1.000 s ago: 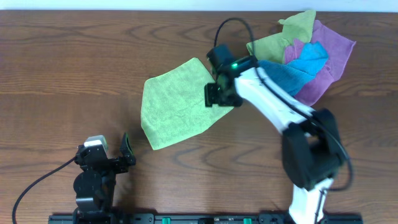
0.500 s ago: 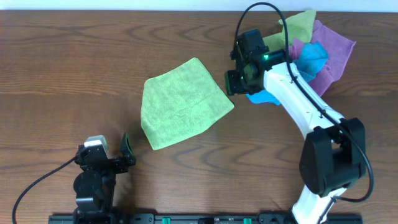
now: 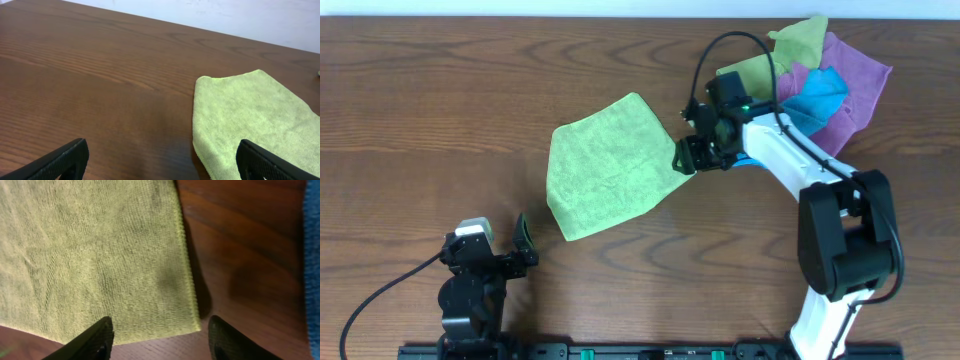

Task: Fold the cloth

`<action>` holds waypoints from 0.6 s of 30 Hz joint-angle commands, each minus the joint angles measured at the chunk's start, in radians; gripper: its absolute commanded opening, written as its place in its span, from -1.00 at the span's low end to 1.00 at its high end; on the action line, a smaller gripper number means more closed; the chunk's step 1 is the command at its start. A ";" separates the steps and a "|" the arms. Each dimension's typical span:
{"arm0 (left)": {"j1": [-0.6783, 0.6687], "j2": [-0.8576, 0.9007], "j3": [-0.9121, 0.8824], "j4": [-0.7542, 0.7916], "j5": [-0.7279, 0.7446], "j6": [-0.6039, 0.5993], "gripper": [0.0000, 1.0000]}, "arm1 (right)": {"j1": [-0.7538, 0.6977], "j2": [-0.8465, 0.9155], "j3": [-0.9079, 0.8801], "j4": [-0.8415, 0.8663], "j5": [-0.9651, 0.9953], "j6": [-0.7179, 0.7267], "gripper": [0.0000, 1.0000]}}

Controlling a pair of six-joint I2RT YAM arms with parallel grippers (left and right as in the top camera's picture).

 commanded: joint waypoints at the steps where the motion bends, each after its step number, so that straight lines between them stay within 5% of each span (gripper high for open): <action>1: 0.003 -0.006 -0.022 -0.006 -0.014 -0.011 0.91 | -0.032 0.005 -0.023 0.018 -0.089 -0.045 0.26; 18: 0.003 -0.006 -0.022 -0.006 -0.014 -0.011 0.91 | -0.035 0.006 -0.101 0.134 -0.105 -0.053 0.57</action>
